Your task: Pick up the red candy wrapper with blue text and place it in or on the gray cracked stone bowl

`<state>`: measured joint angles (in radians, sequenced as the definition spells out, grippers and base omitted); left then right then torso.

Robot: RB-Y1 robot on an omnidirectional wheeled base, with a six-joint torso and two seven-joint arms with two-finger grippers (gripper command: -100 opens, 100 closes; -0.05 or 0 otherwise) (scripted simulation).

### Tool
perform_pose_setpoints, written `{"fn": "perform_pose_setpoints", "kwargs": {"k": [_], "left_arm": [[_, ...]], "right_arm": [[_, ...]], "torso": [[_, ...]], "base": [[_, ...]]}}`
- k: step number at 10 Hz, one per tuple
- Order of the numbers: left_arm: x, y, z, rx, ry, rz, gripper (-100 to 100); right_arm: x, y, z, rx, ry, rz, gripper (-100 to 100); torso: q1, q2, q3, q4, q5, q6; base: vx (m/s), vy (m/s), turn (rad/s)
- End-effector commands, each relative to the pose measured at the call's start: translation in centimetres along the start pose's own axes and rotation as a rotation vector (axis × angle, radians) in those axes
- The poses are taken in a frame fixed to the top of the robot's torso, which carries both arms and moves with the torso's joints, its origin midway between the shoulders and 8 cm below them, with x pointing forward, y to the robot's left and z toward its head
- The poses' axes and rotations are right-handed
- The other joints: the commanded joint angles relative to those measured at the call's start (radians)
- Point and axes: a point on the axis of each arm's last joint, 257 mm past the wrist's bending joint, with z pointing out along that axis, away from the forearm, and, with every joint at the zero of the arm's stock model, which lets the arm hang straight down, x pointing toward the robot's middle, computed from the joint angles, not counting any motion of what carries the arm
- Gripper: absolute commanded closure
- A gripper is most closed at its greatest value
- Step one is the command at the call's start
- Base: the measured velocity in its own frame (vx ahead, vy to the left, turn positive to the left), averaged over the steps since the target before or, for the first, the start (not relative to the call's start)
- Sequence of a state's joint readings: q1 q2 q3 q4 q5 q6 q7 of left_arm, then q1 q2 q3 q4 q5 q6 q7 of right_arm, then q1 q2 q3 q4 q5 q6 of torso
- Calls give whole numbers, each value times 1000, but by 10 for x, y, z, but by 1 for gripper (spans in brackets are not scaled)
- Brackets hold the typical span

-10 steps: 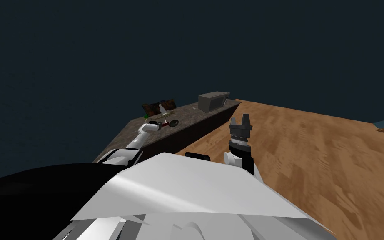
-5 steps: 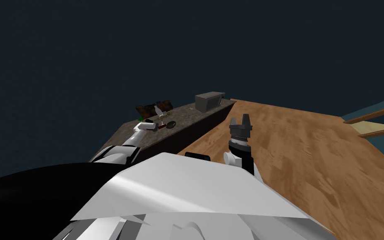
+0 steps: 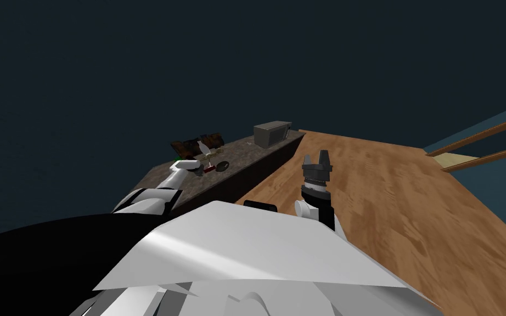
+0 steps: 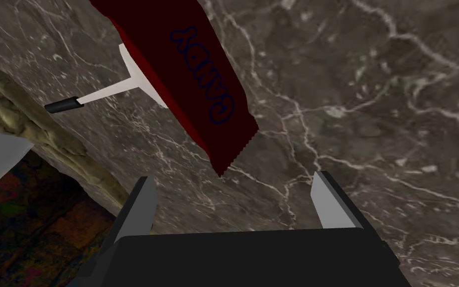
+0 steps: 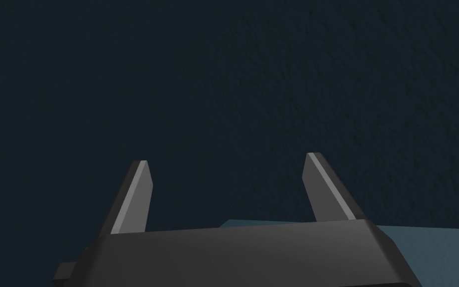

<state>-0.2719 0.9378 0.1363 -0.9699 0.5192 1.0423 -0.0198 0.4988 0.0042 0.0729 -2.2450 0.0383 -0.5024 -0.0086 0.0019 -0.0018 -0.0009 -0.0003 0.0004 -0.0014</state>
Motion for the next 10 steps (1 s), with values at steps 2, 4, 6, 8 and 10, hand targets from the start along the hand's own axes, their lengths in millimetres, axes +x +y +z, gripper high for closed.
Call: {"fn": "perform_pose_setpoints", "kwargs": {"k": [2,4,6,8,10], "left_arm": [[-17,14,-6,-86,11,-71,-100],[-22,34,-2,-143,5,-88,-100],[-33,51,-6,-217,16,-146,-100],[-39,64,-13,-281,33,-199,-100],[-44,83,-18,-353,52,-259,-100]], "right_arm": [[0,0,0,0,0,0,0],[0,0,0,0,0,0,0],[0,0,0,0,0,0,0],[0,0,0,0,0,0,0],[0,0,0,0,0,0,0]], "torso": [[0,0,0,0,0,0],[1,-1,-1,0,1,-1],[0,-1,0,0,0,0],[1,-1,-1,0,0,0],[1,-1,-1,0,0,0]], "base": [[33,23,-149],[28,19,-55],[33,15,-124],[41,22,-116],[40,27,-102]]}}
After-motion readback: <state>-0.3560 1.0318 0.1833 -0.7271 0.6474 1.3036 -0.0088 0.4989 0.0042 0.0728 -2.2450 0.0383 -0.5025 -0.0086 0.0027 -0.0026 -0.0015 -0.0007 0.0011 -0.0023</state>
